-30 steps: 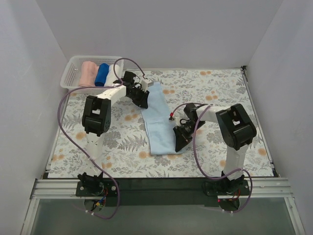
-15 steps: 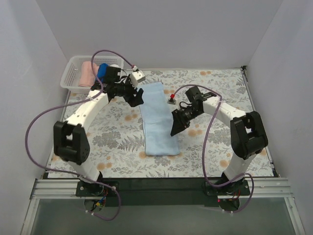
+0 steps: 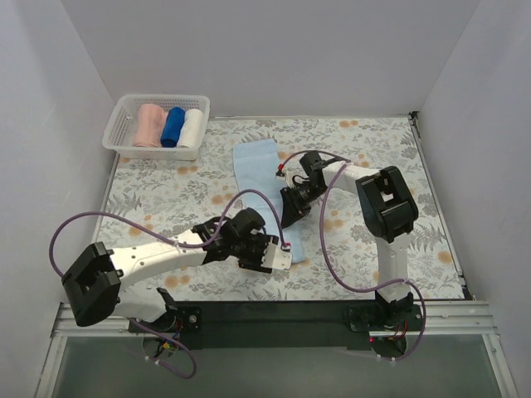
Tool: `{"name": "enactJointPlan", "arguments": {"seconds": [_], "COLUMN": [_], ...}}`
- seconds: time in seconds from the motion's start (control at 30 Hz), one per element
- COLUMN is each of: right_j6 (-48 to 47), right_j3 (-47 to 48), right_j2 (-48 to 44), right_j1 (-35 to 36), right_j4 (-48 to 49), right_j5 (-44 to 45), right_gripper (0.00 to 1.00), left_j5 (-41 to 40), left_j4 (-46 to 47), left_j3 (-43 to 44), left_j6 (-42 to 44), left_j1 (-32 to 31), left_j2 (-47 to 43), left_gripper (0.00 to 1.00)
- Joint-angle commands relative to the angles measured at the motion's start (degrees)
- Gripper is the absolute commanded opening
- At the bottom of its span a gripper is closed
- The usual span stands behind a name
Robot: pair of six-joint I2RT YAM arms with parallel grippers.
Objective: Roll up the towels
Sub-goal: Roll the towel
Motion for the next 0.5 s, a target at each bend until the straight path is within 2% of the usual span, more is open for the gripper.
{"name": "enactJointPlan", "arguments": {"seconds": [0.0,0.17,0.33,0.47], "right_j6": [0.7,0.4,0.6,0.6], "right_j3": [-2.3,-5.3,-4.9,-5.5], "right_j2": [1.2,1.9,2.0,2.1], "right_j1": [0.4,0.5,0.4,0.5], "right_j4": [2.4,3.5,3.5,3.4], "right_j5": [1.8,2.6,2.7,2.7], "right_gripper": [0.29,0.29,0.29,0.28], "left_j5": [-8.0,-13.4,-14.2,-13.3], "left_j4": [7.6,13.0,15.3,14.2], "left_j3": [-2.9,-5.7,-6.2,-6.0], "left_j6": [-0.3,1.4,1.2,0.6], "left_j1": [-4.2,-7.9,-9.0,-9.0], "left_j2": [1.7,5.2,10.7,12.8], "left_gripper": [0.43,0.38,0.36,0.22]}}
